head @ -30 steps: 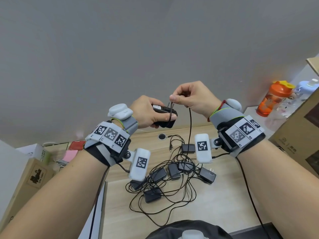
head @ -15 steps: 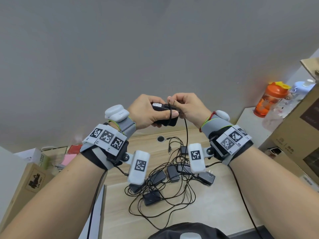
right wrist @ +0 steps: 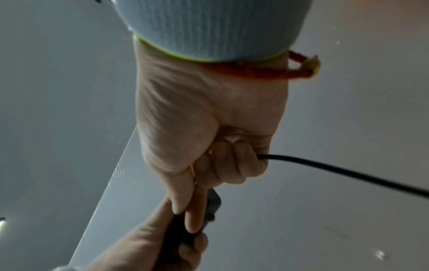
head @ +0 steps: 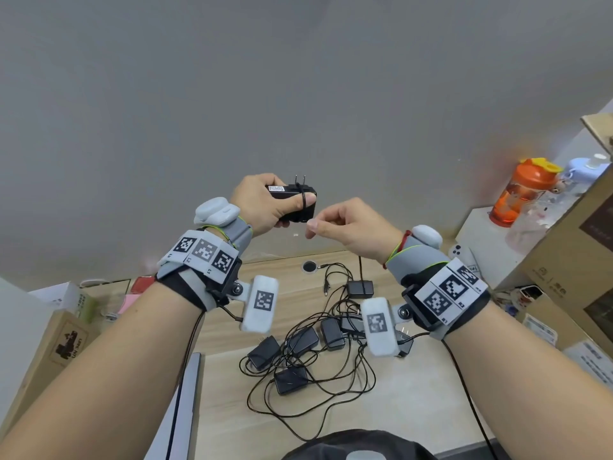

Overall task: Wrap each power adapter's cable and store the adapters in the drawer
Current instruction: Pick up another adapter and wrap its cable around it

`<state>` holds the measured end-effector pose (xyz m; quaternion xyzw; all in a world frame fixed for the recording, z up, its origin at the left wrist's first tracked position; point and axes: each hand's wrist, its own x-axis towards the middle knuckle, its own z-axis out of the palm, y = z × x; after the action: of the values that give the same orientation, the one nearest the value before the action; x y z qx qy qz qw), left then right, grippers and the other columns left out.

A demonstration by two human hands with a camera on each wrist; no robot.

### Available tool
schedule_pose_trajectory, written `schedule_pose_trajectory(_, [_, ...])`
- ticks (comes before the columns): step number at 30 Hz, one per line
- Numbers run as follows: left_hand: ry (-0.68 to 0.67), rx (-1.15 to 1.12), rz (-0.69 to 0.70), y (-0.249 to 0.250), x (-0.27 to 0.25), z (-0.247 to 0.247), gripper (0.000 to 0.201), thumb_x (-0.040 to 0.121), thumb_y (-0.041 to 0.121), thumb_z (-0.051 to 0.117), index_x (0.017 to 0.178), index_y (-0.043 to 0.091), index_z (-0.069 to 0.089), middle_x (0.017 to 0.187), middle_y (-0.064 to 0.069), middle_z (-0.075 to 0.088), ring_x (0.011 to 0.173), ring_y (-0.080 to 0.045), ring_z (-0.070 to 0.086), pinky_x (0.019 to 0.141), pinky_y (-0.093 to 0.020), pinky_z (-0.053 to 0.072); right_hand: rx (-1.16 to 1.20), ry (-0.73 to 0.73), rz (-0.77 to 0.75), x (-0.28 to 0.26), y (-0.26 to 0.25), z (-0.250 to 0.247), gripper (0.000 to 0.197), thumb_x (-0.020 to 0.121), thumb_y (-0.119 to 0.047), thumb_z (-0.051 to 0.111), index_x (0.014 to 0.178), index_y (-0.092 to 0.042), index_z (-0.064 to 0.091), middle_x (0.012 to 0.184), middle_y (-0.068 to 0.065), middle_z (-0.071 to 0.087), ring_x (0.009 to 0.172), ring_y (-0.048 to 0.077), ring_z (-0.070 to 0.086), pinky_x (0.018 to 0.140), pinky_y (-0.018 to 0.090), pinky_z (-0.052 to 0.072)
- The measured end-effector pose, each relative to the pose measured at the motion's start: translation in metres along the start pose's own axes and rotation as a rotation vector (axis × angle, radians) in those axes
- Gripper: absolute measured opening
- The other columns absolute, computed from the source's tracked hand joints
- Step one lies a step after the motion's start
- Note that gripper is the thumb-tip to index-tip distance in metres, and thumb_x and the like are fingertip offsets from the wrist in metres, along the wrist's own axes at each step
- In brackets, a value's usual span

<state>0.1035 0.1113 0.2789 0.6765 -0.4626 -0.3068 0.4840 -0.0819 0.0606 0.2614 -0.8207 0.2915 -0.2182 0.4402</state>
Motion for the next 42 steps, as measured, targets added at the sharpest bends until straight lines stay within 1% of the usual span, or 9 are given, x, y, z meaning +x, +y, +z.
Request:
schedule_pose_trajectory(3, [-0.025,0.061,0.004,-0.005,-0.001,-0.001,0.048,0.059,0.045,0.091,0.068,0.015,0.054,0.070,-0.012,0.071,0.054,-0.026,0.066,0.058,-0.036,0.055,0.053,0.035,-0.027,0.003,-0.003,-0.009,0.021,0.093,-0.024,0.066,0.082,-0.009,0.075,0.050,-0.013,0.045,0.048,0.002,0.034,0.052,0.014,0.026])
schedule_pose_trajectory(6, [-0.090,0.113,0.015,-0.005,-0.004,0.001,0.053,0.053,0.052,0.089,0.074,0.014,0.058,0.070,-0.012,0.073,0.056,-0.024,0.067,0.058,-0.036,0.056,0.076,0.080,-0.057,0.008,-0.004,-0.019,0.020,0.088,-0.030,0.071,0.077,-0.013,0.074,0.067,0.002,0.058,0.063,0.007,0.043,0.064,0.024,0.034])
schedule_pose_trajectory(9, [-0.152,0.133,0.035,-0.005,-0.005,0.003,0.042,0.064,0.039,0.090,0.074,0.014,0.058,0.067,-0.011,0.072,0.056,-0.024,0.065,0.063,-0.042,0.056,0.097,0.108,-0.043,0.010,-0.006,-0.025,0.018,0.087,-0.025,0.074,0.077,-0.010,0.071,0.067,0.005,0.058,0.063,0.010,0.044,0.065,0.024,0.038])
schedule_pose_trajectory(14, [-0.263,0.190,0.048,-0.001,-0.010,0.006,0.052,0.049,0.054,0.088,0.071,0.018,0.058,0.063,-0.007,0.070,0.053,-0.023,0.063,0.057,-0.036,0.051,0.146,0.170,-0.076,0.013,-0.011,-0.036,0.015,0.083,-0.018,0.077,0.074,-0.013,0.067,0.067,0.009,0.058,0.062,0.015,0.046,0.063,0.017,0.042])
schedule_pose_trajectory(19, [-0.324,0.134,0.096,0.007,-0.014,0.011,0.043,0.061,0.039,0.091,0.072,0.016,0.056,0.064,-0.011,0.069,0.054,-0.025,0.061,0.053,-0.032,0.047,0.124,0.192,-0.060,0.019,0.002,-0.036,0.017,0.084,-0.023,0.076,0.072,-0.017,0.067,0.070,0.010,0.057,0.067,0.018,0.046,0.069,0.028,0.043])
schedule_pose_trajectory(24, [-0.300,0.012,0.127,0.010,-0.015,0.013,0.034,0.071,0.021,0.087,0.075,0.011,0.055,0.067,-0.017,0.066,0.056,-0.028,0.060,0.051,-0.030,0.046,0.102,0.214,0.023,0.016,0.013,-0.022,0.030,0.097,-0.027,0.060,0.072,-0.011,0.063,0.049,-0.015,0.041,0.045,0.001,0.031,0.048,0.015,0.029])
schedule_pose_trajectory(28, [-0.251,-0.089,0.144,0.013,-0.018,0.016,0.037,0.068,0.025,0.085,0.078,0.005,0.055,0.060,-0.011,0.066,0.052,-0.026,0.059,0.046,-0.025,0.044,0.100,0.167,0.077,0.013,0.019,-0.011,0.043,0.100,-0.025,0.053,0.081,0.013,0.055,0.059,-0.001,0.036,0.048,0.005,0.027,0.049,0.020,0.025])
schedule_pose_trajectory(33, [-0.102,-0.180,0.097,0.015,-0.012,0.015,0.033,0.076,0.021,0.082,0.078,0.007,0.052,0.063,-0.011,0.065,0.051,-0.024,0.059,0.047,-0.026,0.047,0.064,0.094,0.116,0.009,0.023,0.002,0.040,0.102,-0.035,0.048,0.074,-0.016,0.069,0.057,-0.004,0.037,0.044,0.003,0.031,0.049,0.020,0.026])
schedule_pose_trajectory(42, [0.031,-0.026,-0.007,-0.010,0.002,0.009,0.043,0.067,0.033,0.090,0.068,0.015,0.051,0.067,-0.012,0.067,0.052,-0.026,0.060,0.053,-0.034,0.051,-0.095,0.023,0.055,0.002,0.006,0.003,0.024,0.097,-0.031,0.060,0.089,-0.016,0.078,0.044,-0.011,0.029,0.041,0.005,0.031,0.042,0.013,0.023])
